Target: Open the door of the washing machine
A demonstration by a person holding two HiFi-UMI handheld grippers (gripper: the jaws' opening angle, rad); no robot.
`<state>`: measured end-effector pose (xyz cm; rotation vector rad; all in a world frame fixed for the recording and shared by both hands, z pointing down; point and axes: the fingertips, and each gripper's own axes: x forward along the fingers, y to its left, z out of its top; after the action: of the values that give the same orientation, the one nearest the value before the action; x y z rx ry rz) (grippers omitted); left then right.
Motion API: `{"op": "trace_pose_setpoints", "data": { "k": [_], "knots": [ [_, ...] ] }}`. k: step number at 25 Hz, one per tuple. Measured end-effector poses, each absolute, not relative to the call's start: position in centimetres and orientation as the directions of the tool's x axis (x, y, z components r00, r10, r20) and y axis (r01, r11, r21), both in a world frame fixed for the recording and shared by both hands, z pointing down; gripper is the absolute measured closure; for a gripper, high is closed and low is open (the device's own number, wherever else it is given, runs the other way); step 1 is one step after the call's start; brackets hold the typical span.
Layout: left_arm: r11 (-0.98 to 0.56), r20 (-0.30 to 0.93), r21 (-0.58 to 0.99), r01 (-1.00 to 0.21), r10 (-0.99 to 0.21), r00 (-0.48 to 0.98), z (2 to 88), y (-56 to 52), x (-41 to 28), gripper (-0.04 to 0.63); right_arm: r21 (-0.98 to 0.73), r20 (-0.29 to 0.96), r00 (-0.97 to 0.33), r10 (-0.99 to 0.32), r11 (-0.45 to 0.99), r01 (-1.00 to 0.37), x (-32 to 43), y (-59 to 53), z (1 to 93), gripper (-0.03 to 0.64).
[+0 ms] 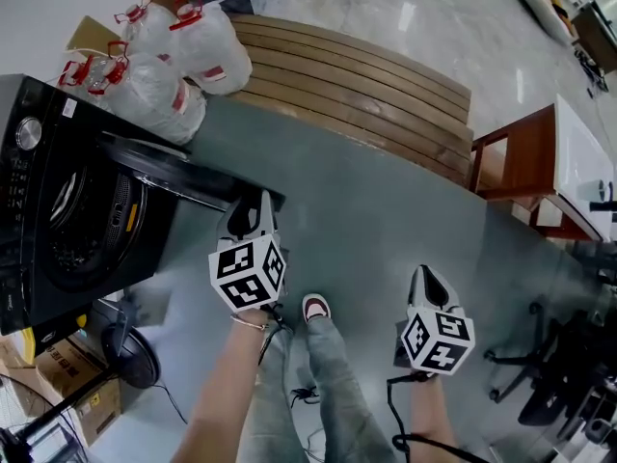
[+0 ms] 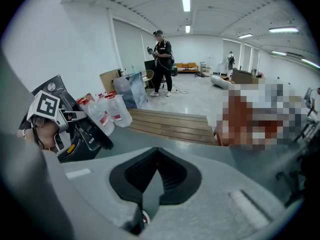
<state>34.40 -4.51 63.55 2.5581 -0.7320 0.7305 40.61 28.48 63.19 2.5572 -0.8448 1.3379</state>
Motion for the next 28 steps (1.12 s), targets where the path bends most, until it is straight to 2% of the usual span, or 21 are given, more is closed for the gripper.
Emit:
{"op": "trace_pose_setpoints", "data": {
  "k": [17,28],
  "knots": [
    [-0.775,0.582,0.230,-0.589,-0.376,0.721,63.5,-4.4,34.9,0.485,-0.133,0.790,0.462,-0.403,-0.848,-0.513,40.5,30.4,63.1,0.612],
    [-0.771,0.609,0.297,-0.564,-0.302,0.733,63.4,-3.3,34.2,0.486,-0.129,0.785,0.454,-0.422,-0.827,-0.547,40.5,28.3,62.0,0.612]
  ]
}}
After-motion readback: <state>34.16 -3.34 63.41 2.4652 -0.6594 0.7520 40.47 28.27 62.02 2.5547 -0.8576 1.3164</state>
